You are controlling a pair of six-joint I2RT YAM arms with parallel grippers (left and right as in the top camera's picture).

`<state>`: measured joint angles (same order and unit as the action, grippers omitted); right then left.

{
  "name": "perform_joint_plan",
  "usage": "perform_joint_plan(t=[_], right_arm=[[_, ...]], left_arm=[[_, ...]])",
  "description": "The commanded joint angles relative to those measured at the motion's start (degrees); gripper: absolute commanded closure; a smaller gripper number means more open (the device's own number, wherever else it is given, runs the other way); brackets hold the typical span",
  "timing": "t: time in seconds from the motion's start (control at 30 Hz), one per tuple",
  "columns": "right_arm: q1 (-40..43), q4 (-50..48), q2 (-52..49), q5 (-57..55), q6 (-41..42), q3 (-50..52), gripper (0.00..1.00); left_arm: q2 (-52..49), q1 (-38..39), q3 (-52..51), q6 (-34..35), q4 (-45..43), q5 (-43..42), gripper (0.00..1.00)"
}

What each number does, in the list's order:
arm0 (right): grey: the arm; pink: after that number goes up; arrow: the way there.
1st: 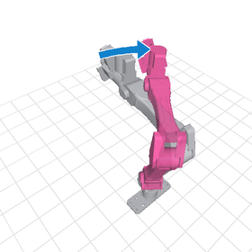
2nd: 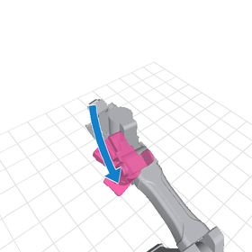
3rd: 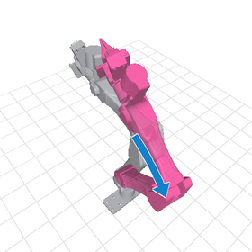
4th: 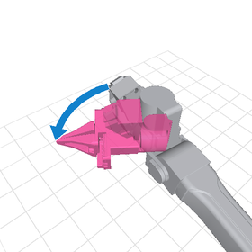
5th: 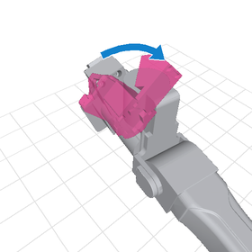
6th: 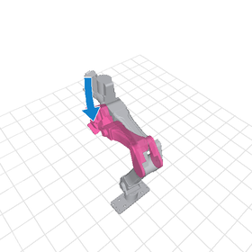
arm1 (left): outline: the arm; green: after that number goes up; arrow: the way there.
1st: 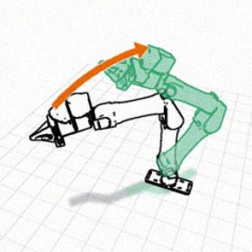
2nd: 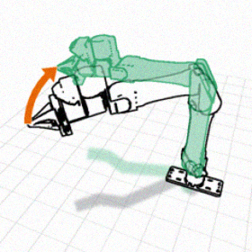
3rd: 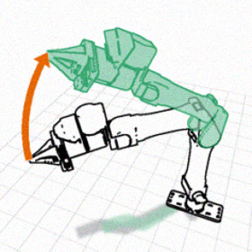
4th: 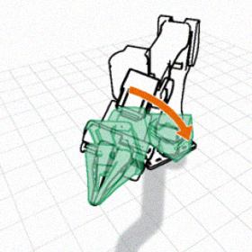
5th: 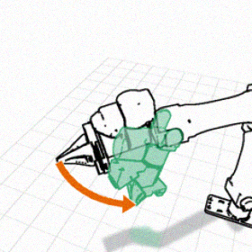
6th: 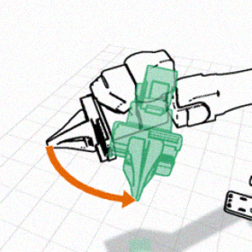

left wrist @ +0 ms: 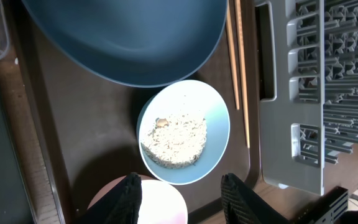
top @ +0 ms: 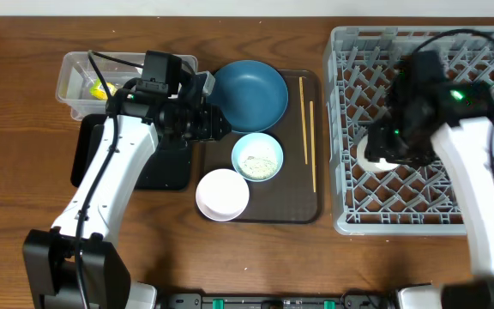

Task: Sort waste into correct bins and load items into the dishwasher rack
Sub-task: 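Place the white cup upside down in the dish rack with right gripper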

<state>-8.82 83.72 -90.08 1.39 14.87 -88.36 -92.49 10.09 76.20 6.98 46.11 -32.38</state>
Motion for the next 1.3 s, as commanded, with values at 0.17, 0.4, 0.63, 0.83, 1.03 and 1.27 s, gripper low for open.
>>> perform_joint_plan(t=[0.17, 0.4, 0.63, 0.83, 1.03, 1.27], right_arm=[[-0.6, 1.7, -7.4, -1.4, -2.5, -0.5, 0.59], [-1.0, 1.8, -10.3, -0.9, -3.2, -0.4, 0.59], [-1.0, 1.5, -11.3, -0.9, -3.2, -0.3, 0.25], [-1.0, 1.1, -11.3, -0.9, -3.2, -0.3, 0.1], [-1.0, 0.6, -11.3, -0.9, -3.2, -0.4, 0.1], [-1.0, 0.7, -11.1, -0.7, -3.2, -5.2, 0.12]], left_arm=[[0.0, 0.0, 0.1, -1.0, 0.2, 1.0, 0.55], [0.0, 0.0, 0.1, -1.0, 0.6, 1.0, 0.55], [0.0, 0.0, 0.1, -1.0, 1.0, 1.0, 0.55], [0.0, 0.0, 0.1, -1.0, 1.3, 1.0, 0.55], [0.0, 0.0, 0.1, -1.0, 1.3, 1.0, 0.55], [0.0, 0.0, 0.1, -1.0, 1.2, 1.0, 0.55]])
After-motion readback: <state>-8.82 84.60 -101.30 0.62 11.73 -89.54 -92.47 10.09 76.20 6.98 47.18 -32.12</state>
